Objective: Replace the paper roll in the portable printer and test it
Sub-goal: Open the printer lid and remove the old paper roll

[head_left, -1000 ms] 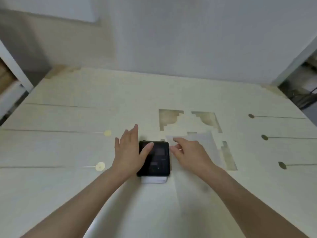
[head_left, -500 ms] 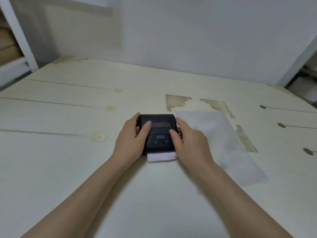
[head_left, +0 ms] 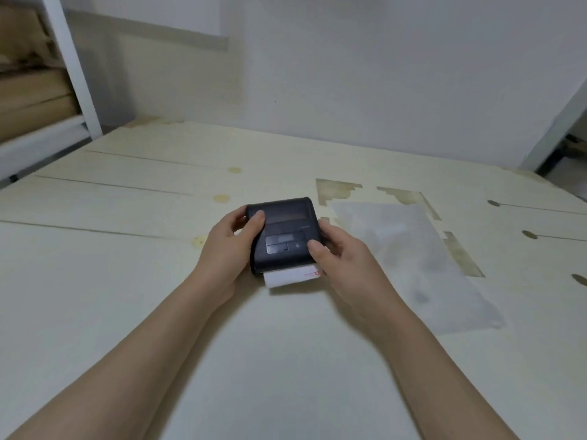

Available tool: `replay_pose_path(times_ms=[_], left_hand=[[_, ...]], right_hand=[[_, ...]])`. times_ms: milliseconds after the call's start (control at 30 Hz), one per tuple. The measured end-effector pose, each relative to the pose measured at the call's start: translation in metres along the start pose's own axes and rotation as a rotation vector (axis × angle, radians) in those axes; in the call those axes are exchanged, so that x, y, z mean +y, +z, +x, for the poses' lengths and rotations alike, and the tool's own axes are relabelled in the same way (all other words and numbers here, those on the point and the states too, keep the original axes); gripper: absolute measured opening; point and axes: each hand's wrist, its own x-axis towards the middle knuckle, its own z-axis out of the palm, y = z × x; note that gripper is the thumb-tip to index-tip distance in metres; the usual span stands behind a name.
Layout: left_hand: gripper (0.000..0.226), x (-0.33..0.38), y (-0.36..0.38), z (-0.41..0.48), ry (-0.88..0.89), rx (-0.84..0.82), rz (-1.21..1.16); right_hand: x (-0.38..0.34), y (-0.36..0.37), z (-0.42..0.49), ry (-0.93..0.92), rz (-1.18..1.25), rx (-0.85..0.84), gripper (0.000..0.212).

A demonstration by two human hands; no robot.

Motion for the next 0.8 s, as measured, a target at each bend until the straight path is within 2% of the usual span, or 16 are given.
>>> replay_pose_path(times_ms=[133,367,467,600,800], left_hand=[[0.027,0.0067,0.0023,0.0007,-0.057,-0.067,-0.03],[0.028,0.0063,0.0083,0.0041,0.002,-0.032,0.003],[0.034,0.0062,0.0085,0.0027,0.013,-0.01,0.007],[0.035,0.0084,0.008,-0.0002,-0.033,-0.09,-0.027],[0.034,0.0093,0.0044,0.0002,-0.059,-0.068,-0.044]], right_hand=[[0.0018,-0.0039,-0.0001,0.035,0.109,-0.049,0.029],[0.0046,-0.0057,0.0006,0.001,0.075,-0.009,0.03],[0.0042,-0.0047,0.0,-0.008,0.101,-0.017,0.03],[0.0052,-0.0041,0.0008,-0.002,0.1,-0.002,0.031],[0.0044,-0.0065,-0.0012,-0.014,0.156,-0.13,0.038]])
